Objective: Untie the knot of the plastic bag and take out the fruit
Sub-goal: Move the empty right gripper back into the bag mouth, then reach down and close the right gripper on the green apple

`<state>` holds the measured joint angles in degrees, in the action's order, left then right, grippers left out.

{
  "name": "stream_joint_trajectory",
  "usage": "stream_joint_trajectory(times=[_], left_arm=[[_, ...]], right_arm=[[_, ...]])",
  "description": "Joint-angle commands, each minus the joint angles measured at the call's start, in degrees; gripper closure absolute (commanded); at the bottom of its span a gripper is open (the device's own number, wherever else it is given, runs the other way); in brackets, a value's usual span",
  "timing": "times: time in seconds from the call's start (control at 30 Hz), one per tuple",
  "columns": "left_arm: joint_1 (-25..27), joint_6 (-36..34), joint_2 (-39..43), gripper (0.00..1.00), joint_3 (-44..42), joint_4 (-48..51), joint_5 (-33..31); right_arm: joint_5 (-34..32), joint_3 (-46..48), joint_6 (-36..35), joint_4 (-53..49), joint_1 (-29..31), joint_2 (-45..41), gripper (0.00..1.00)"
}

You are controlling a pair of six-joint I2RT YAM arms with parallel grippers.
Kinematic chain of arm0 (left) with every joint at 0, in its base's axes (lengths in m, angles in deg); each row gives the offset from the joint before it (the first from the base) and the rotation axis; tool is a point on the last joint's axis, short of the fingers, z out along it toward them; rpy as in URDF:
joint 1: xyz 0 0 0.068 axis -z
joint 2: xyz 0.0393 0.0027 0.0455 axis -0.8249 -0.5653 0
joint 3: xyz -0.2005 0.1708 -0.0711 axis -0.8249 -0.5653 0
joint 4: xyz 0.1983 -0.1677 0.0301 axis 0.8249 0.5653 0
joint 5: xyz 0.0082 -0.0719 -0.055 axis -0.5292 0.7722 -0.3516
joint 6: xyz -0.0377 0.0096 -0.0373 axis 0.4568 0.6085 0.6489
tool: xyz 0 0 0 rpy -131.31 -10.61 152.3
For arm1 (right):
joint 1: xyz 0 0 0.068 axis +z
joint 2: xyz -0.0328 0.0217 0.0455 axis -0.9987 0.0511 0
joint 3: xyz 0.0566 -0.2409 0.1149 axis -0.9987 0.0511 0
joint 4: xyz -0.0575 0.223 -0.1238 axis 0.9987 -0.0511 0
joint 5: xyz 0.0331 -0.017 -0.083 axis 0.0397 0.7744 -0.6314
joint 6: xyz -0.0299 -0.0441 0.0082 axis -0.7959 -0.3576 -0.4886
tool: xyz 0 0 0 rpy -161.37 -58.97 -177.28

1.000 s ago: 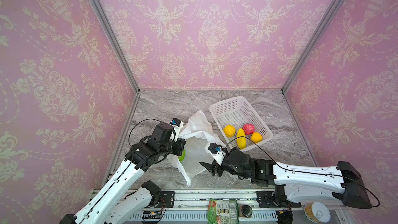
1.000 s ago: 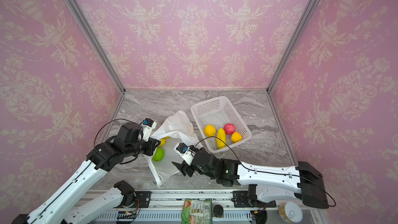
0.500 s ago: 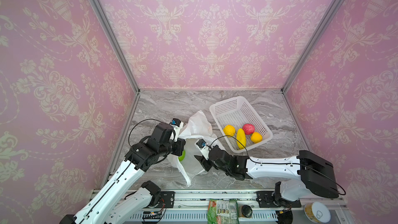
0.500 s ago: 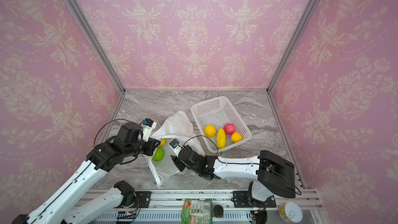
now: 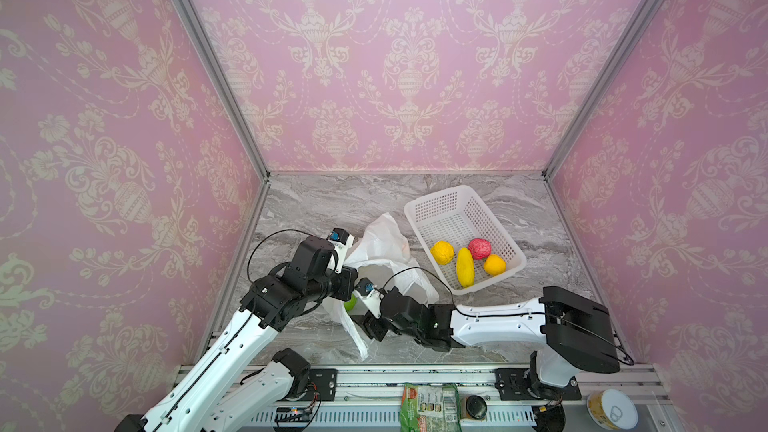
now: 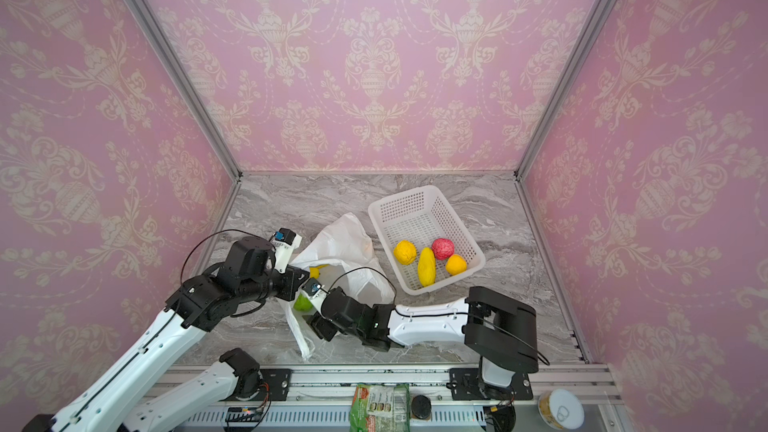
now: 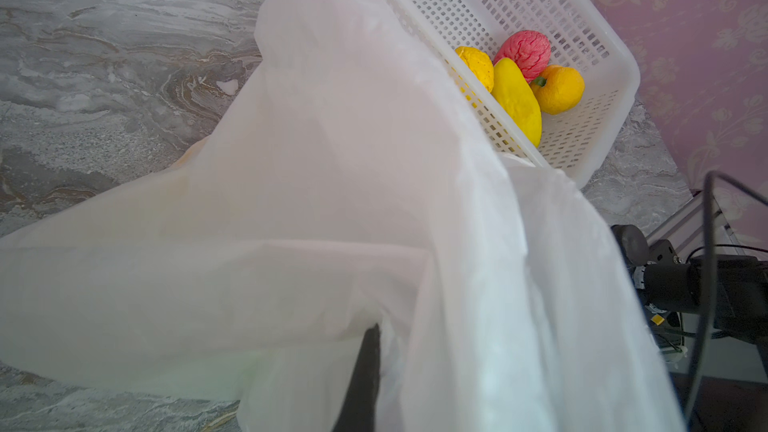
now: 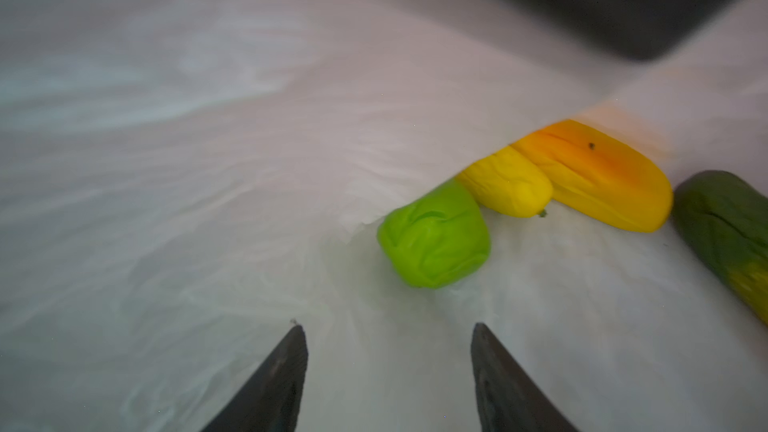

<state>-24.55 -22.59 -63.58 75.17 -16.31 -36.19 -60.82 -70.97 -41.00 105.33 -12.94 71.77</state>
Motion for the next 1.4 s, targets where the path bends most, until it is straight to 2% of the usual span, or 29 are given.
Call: stream_joint_trajectory(times=[0.0, 0.2, 0.37, 0.47, 0.6, 0.77, 0.9, 1.07, 1.37], left_arm=[[-0.2, 0.7, 1.1, 1.0, 0.0, 1.3, -1.7], [-1.1, 0.7, 3.8, 1.0, -0.1, 1.1, -1.9], [-1.1, 0.6, 4.2, 1.0, -0.3, 0.8, -1.3], [-1.2, 0.6, 3.6, 1.0, -0.1, 0.8, -0.7], [-1.2, 0.7, 3.7, 1.0, -0.2, 0.8, -0.8], [-1.2, 0.5, 2.5, 1.0, -0.1, 0.9, -0.4], [-1.3, 0.6, 3.0, 1.0, -0.2, 0.8, -0.5], [-1.3, 0.5, 2.7, 1.0, -0.2, 0.8, -0.3], [-1.3, 0.5, 3.5, 1.0, -0.3, 0.5, 0.4]], right_arm=[[5.2, -3.7, 1.6, 1.9, 1.0, 3.3, 0.34], [7.9, -10.3, 1.8, -0.1, 3.1, 10.2, 0.32], [4.2, -17.8, 4.0, -6.1, 3.7, 15.0, 0.2], [-0.2, -20.1, 4.1, -9.0, 3.7, 17.1, 0.17], [-4.8, -16.9, 5.1, -7.1, 2.7, 14.7, 0.19], [-8.8, -8.5, 5.4, -0.9, 1.3, 10.0, 0.2], [-7.7, -6.8, 7.0, 2.5, -0.1, 10.4, 0.17], [-7.3, -12.6, 7.9, 0.3, -1.5, 16.1, 0.0], [-9.8, -23.2, 8.8, -5.0, -3.1, 26.6, 0.0]])
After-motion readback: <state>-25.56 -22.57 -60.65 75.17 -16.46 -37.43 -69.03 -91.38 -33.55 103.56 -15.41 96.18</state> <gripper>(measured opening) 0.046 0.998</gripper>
